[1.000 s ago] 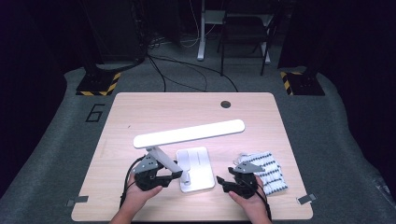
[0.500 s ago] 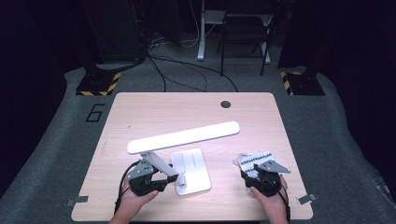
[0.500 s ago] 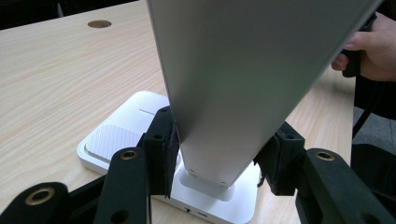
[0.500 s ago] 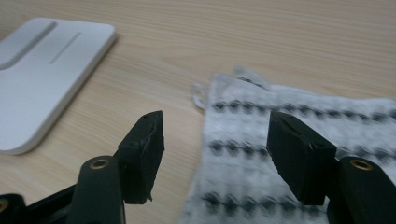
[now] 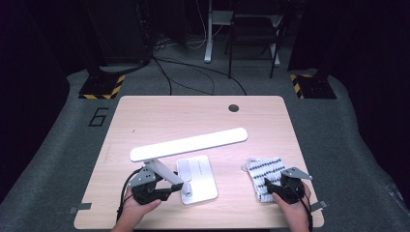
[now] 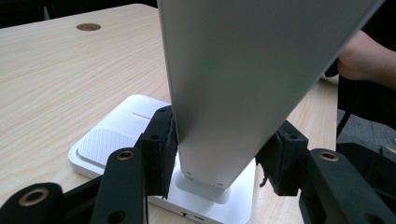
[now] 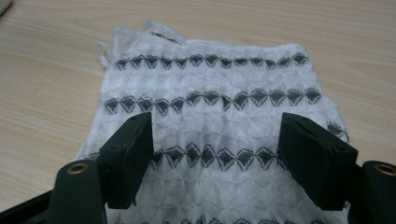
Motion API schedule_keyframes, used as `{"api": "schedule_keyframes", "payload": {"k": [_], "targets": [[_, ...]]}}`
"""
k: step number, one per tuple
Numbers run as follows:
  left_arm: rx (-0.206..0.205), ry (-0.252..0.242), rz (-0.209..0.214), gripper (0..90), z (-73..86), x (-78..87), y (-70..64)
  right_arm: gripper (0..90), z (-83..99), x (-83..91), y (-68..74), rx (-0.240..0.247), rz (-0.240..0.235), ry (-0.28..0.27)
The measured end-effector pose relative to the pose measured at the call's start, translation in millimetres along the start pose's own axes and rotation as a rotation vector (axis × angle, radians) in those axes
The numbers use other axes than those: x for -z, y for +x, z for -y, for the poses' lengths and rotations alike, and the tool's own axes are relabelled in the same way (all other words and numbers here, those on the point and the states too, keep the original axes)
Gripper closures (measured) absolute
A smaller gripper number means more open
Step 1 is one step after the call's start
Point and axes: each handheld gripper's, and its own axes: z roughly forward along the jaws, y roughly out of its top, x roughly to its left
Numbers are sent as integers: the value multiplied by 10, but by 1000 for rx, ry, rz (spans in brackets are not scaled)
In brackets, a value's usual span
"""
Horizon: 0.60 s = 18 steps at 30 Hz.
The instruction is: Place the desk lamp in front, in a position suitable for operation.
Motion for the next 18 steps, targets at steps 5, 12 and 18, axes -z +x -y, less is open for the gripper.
{"api": "schedule_keyframes", "payload": {"k": [5,12,18], "targets": [[6,-8,13,485,8,-33,19,227,27,-38,-20,-13,-4,16],[-3,-5,25,507,-2,-35,19,188,49,-93,-5,5,5,22],[-24,15,38,503,-8,-13,-16,250,48,-87,20,14,-4,33]]}}
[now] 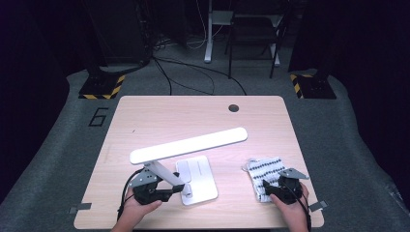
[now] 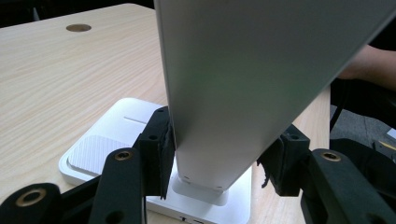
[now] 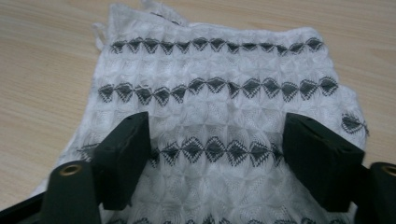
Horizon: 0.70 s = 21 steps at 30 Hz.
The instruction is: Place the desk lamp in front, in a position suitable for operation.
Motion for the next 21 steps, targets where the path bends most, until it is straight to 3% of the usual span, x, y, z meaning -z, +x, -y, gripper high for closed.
{"api": "schedule_keyframes", "payload": {"k": [9,10,15,21], "targets": [[-1,0,-1,516,0,0,3,475,-5,26,51,41,-39,-5],[-3,-7,-6,518,0,-8,-4,541,-9,26,71,50,-50,-9],[-21,3,-13,525,-7,-1,-8,702,-21,37,120,59,-83,0],[-32,22,4,528,-19,13,13,778,-60,53,223,88,-143,-15]]}}
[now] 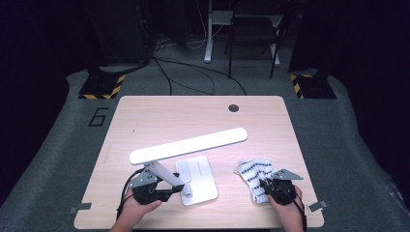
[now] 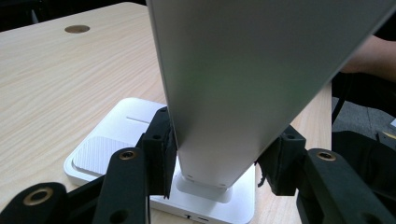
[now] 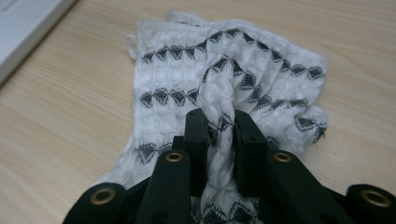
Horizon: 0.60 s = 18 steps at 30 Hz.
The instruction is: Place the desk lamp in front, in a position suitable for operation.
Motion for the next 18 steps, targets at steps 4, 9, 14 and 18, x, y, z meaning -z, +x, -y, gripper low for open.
{"api": "schedule_keyframes", "payload": {"k": [4,9,14,18], "targets": [[7,-11,0,528,0,-7,3,782,-66,46,145,32,-29,-41],[-4,6,17,529,-3,12,23,783,-155,109,363,54,-95,-88],[2,-4,12,529,-3,1,1,783,-260,144,646,76,-187,-145],[1,-4,16,529,-1,3,5,783,-323,57,929,133,-249,-134]]}}
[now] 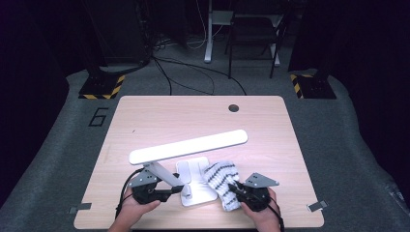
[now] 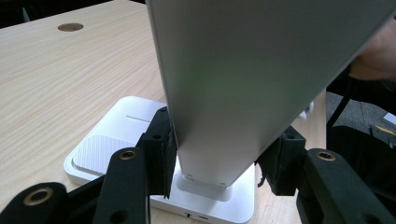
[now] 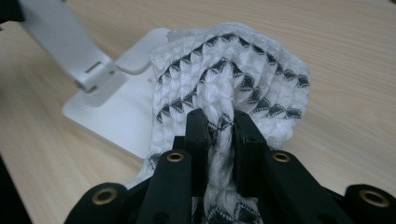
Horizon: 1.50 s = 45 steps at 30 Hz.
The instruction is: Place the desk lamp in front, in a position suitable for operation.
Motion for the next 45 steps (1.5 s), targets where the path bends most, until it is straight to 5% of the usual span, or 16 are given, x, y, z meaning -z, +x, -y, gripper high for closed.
{"api": "schedule_keyframes", "payload": {"k": [11,25,45], "targets": [[-11,11,13,529,0,12,19,782,-16,-398,313,54,-96,92],[-6,7,12,529,3,10,15,782,-30,-612,301,104,-76,131],[0,0,13,529,10,6,14,784,-295,-955,111,93,-58,160]]}}
